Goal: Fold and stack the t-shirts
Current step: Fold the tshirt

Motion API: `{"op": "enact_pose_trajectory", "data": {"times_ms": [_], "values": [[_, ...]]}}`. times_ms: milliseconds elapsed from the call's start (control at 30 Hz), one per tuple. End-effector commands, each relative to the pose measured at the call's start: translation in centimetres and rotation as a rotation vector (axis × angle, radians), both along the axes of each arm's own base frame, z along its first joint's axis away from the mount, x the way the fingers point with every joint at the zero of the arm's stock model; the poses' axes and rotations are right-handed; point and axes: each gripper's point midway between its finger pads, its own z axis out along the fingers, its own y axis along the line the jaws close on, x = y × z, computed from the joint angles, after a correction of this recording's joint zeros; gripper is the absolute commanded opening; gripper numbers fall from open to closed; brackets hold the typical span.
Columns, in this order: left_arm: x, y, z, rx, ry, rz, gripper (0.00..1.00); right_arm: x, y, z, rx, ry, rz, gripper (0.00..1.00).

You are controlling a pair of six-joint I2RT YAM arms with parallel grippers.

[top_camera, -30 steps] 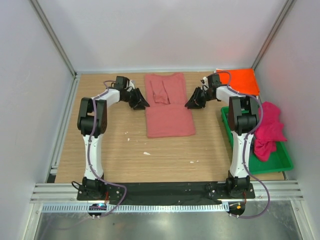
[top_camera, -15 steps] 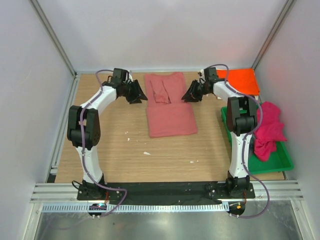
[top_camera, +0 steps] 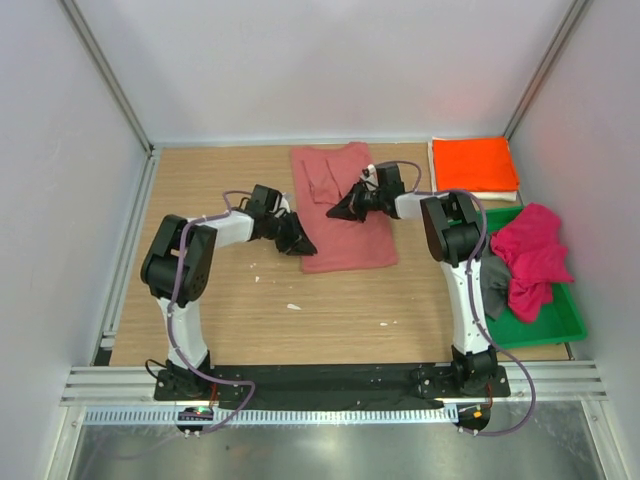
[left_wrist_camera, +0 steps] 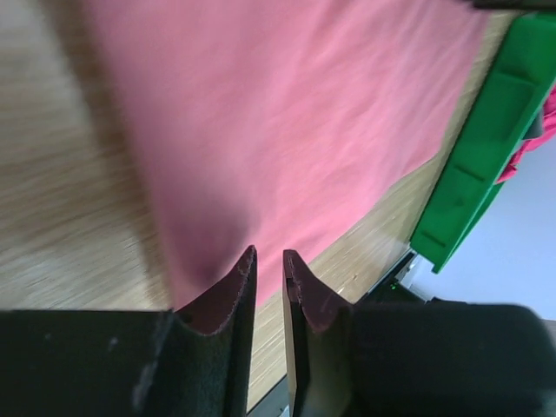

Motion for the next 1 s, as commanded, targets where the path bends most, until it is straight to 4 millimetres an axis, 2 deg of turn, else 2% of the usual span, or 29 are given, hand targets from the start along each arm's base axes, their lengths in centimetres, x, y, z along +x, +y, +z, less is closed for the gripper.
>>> {"op": "enact_pose_trajectory", "data": {"times_ms": [0,100,167,267,300,367,467,533,600,633,667,733,833,967], "values": [[-0.2,0.3,1.6,-0.033,-0.061,-0.013,0.18,1.7,-1.3,-1.7,-0.023,-0.004,-0.056,0.01],[-1.0,0.5,3.2,-0.026,-0.099,-0.033,0.2,2.4,-1.3,0.6,-0.014,-0.044,-0.047,0.01],[-1.4,0.5,5.0,-0.029,-0.13,-0.048,0.23,2.9,-1.2,4.2,-0.015,-0.089,-0.043,0.01],[-1.6,0.3,6.6,-0.051,-0.156,-0.055,0.27,2.9,-1.7,7.3,-0.023,-0.133,-0.044,0.08],[-1.7,0.2,6.9,-0.059,-0.158,-0.059,0.28,3.0,-2.1,9.6,-0.017,-0.174,-0.058,0.11],[-1.8,-0.3,7.1,-0.067,-0.16,-0.069,0.28,2.4,-2.6,10.3,-0.019,-0.173,-0.067,0.13],[-2.3,-1.1,6.1,-0.102,-0.108,-0.073,0.28,1.2,-3.8,9.8,-0.031,-0.157,-0.084,0.15],[-2.1,-1.6,5.0,-0.126,-0.095,-0.073,0.27,-0.2,-4.8,7.8,-0.043,-0.105,-0.088,0.14],[-2.7,-1.5,2.8,-0.117,-0.047,-0.074,0.26,-1.0,-5.3,7.2,-0.035,-0.111,-0.098,0.14],[-3.0,-1.4,2.1,-0.116,-0.033,-0.077,0.26,-2.4,-5.8,5.6,-0.045,-0.073,-0.101,0.14],[-3.6,-1.2,1.1,-0.109,-0.02,-0.078,0.25,-2.7,-6.2,5.9,-0.035,-0.095,-0.104,0.14],[-4.3,-0.7,-0.8,-0.084,0.009,-0.082,0.24,-4.6,-6.9,4.0,-0.042,-0.045,-0.108,0.13],[-6.1,0.3,-3.0,-0.05,0.056,-0.093,0.22,-5.6,-7.4,4.8,-0.029,-0.061,-0.105,0.13],[-7.4,1.3,-4.1,-0.004,0.059,-0.11,0.22,-6.7,-8.4,6.1,-0.072,-0.068,-0.088,0.14]]}}
